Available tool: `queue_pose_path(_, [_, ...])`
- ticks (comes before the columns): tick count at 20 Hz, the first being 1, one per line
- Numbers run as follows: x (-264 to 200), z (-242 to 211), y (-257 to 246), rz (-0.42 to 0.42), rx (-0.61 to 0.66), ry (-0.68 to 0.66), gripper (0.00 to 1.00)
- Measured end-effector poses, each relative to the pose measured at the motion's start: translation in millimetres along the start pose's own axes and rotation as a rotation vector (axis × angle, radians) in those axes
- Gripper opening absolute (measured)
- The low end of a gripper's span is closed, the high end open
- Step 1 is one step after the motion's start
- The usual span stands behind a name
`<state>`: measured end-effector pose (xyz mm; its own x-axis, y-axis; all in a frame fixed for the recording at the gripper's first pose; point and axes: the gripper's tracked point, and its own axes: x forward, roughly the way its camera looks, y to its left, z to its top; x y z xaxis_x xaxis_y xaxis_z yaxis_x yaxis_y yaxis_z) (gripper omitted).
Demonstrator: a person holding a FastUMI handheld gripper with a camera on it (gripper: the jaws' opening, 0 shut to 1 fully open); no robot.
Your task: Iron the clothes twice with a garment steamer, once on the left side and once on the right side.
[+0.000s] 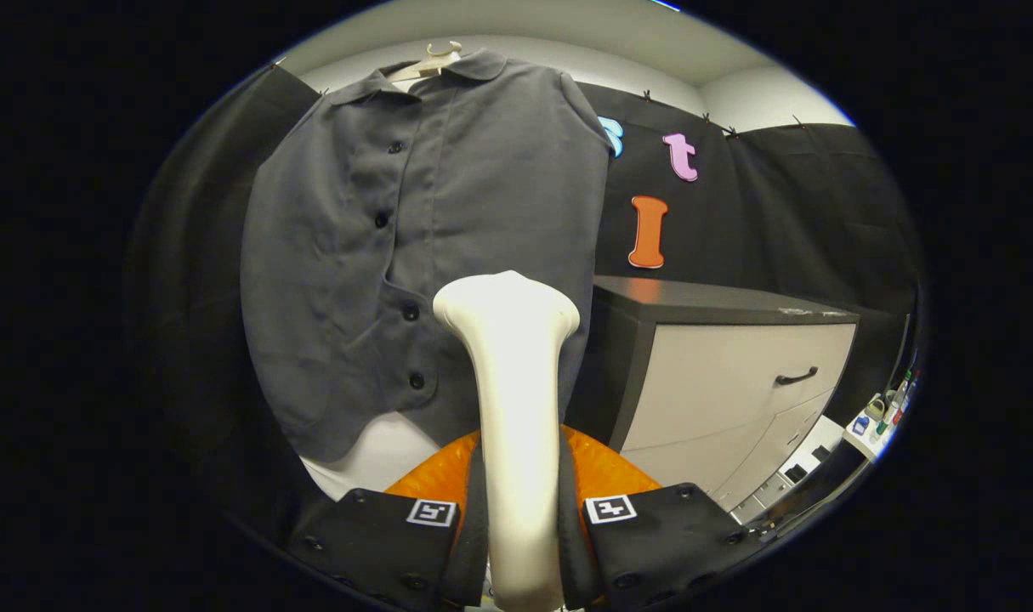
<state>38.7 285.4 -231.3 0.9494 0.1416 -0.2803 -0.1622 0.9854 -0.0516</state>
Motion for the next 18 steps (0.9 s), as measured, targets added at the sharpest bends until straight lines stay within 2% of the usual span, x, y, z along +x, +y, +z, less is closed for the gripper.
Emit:
queue_pose_path(6, [-20.9,85.7,26.4,0.064,0.004,-0.155,0.41])
queue_pose_path(10, [-30.6,137.6,54.4,0.144,0.006,-0.263,0.41])
queue_pose_path(14, [-36.4,167.1,86.1,0.238,0.021,-0.296,0.41])
queue_pose_path(18, [-28.7,189.4,116.0,0.298,0.018,-0.325,0.41])
